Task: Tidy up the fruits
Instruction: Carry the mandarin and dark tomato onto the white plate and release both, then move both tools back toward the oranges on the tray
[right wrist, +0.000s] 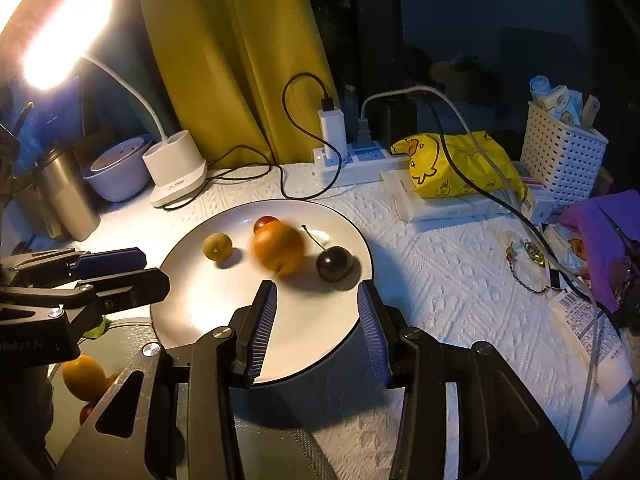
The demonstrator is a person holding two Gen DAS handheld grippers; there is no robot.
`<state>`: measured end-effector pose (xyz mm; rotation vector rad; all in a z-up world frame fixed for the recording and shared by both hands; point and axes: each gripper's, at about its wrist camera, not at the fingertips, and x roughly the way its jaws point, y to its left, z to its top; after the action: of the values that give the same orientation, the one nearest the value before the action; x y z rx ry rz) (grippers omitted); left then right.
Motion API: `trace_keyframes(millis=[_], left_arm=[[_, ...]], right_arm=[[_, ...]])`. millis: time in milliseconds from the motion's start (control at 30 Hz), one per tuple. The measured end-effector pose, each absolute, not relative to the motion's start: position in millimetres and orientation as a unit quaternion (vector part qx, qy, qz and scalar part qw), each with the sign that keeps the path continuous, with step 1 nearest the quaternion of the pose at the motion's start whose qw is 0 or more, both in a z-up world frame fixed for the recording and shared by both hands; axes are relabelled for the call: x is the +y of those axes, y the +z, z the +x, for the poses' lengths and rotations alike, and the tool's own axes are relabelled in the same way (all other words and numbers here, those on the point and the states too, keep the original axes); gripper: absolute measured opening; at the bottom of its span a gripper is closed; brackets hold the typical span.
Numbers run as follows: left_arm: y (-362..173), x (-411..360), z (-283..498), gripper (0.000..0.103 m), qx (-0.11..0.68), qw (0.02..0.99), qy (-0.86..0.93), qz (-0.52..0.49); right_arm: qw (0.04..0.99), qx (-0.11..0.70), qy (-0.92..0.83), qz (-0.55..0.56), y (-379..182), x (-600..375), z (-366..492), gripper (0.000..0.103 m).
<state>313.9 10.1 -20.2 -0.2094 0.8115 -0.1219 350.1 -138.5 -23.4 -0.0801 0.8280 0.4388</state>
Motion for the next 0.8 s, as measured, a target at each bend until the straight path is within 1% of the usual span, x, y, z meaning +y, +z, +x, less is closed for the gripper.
trace_keyframes(millis=[467, 800], left_arm=[[-1.3, 23.1, 270.8, 0.053, 0.366, 0.923, -0.055, -0.111], [1.1, 33.7, 240.4, 0.054, 0.357, 0.925, -0.059, -0.115]], right_arm=[[0.893, 0.39, 0.217, -0.048, -3.6, -129.8, 311.4, 0.045], [0.894, 0.387, 0.218, -0.06, 6.6, -123.8, 281.1, 0.045]])
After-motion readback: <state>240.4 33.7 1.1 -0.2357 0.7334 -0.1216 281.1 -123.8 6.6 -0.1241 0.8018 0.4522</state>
